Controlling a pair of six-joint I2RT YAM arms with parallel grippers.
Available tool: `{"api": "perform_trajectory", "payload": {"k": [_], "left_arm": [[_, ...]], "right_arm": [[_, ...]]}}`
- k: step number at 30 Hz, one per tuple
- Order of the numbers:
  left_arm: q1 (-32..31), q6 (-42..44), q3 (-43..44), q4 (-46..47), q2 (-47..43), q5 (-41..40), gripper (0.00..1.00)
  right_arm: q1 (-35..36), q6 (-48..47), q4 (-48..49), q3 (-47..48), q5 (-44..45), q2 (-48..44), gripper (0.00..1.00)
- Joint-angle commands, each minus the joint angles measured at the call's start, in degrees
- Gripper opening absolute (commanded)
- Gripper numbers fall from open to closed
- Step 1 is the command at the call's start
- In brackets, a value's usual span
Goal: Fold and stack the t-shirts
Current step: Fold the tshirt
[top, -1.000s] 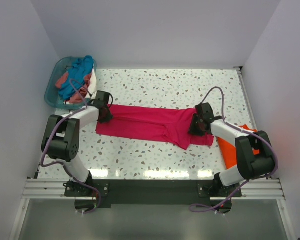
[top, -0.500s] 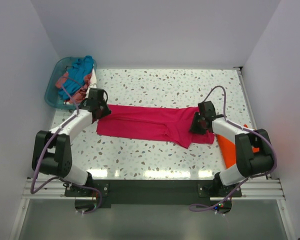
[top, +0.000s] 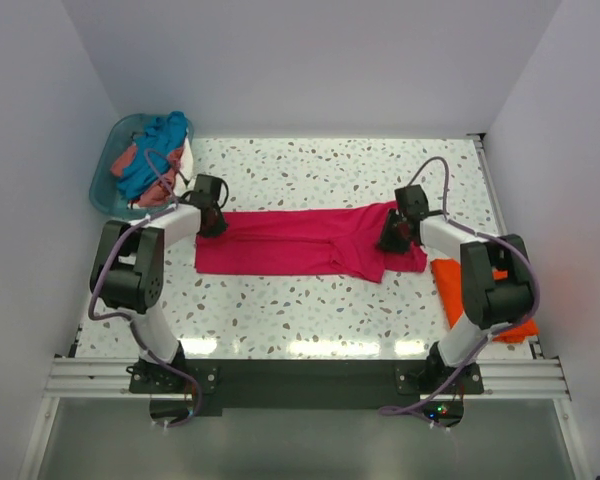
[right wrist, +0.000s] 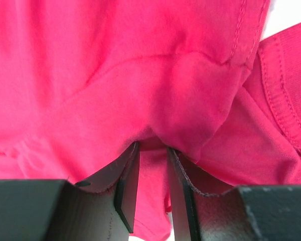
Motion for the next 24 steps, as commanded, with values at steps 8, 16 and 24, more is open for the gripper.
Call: {"api": "perform_trajectory", "payload": {"k": [8, 16, 24], "left_arm": [[-5.09, -7.63, -20.69, 3.28, -13.35, 1.1, 0.17], [-24.74, -22.56, -35.12, 5.39, -32.53, 6.82, 0.31], [-27.42, -10.48, -20.83, -1.1, -33.42, -5.63, 0.58]], "right_arm": [[-0.33, -9.41, -13.81, 36.67, 3.87, 28.84, 0.36], [2.04, -22.24, -29.02, 93.79, -0.43, 57.33, 0.68], [3.63, -18.76, -19.89, 75.78, 8.42, 38.06, 0.94]]}}
